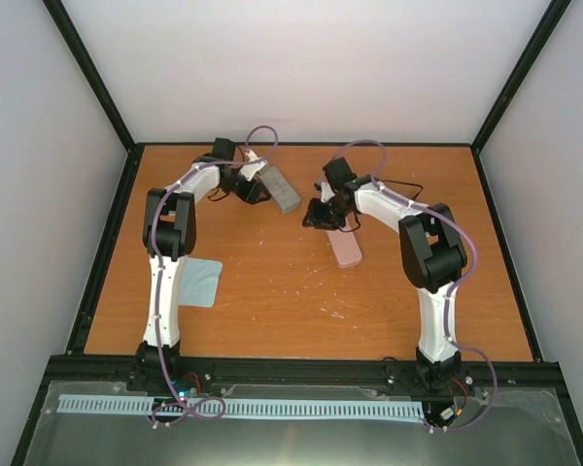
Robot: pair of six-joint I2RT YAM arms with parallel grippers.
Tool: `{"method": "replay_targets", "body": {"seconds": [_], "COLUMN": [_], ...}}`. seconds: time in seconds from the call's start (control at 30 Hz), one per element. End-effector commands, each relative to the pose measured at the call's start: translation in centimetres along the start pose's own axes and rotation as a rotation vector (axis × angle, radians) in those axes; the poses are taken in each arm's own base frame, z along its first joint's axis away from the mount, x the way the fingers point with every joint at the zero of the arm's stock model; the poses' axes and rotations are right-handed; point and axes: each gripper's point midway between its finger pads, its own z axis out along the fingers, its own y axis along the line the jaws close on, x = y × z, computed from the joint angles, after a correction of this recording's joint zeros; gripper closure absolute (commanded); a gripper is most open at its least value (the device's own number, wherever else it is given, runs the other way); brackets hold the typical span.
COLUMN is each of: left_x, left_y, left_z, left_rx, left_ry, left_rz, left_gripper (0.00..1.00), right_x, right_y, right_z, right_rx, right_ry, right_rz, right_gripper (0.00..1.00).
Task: Organize the sunglasses
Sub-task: Adjust the sunglasses case at the center of the board.
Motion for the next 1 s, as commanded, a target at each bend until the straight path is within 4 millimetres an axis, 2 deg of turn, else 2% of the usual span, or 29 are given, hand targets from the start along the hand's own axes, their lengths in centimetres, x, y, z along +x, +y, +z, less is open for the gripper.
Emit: {"method": "replay_targets", "body": {"seconds": [0.0,0.07,0.17,0.27,0.47,0.6,0.73,0.77,0.97], "left_x": [-0.6,-1.1,-1.3,-1.1,-0.2,0.0,0.1,0.1,0.2], "left_y": [2.1,2.7,3.0,3.2,3.1,3.0,2.9,2.9,2.9], "left_z": [-1.0,-1.3,-1.6,-1.9,-2.1,-2.0,-1.9,-1.8,-1.4], "left_rx": [-0.086,-0.104,-0.120,-0.130,-0.130,-0.124,-0.120,-0.116,-0.108], "left_ry": [0.002,-0.002,-0.003,-0.002,-0.001,-0.002,-0.001,-0.001,-0.001], "left_rz": [-0.015,-0.015,-0.010,-0.017,-0.055,-0.075,-0.080,-0.085,-0.099], "left_gripper": [0.46,0.46,0.47,0.47,0.47,0.47,0.45,0.45,0.42], "right_x": [-3.7,-5.2,-7.9,-10.4,-13.7,-14.7,-15.3,-15.9,-15.8], "right_y": [1.5,1.5,1.3,1.1,-0.4,-1.5,-1.6,-0.9,0.5], "right_z": [-0.7,-0.9,-0.9,-0.1,1.3,2.3,3.8,3.7,5.8], "right_rx": [-0.021,0.007,0.042,0.057,0.106,0.081,0.047,0.022,-0.063], "right_ry": [-0.102,-0.142,-0.206,-0.235,-0.272,-0.284,-0.273,-0.285,-0.239], "right_rz": [-0.044,-0.052,-0.051,-0.044,-0.015,0.036,0.057,0.052,0.040], "right_gripper": [0.61,0.63,0.72,0.77,0.86,0.87,0.87,0.87,0.88]}}
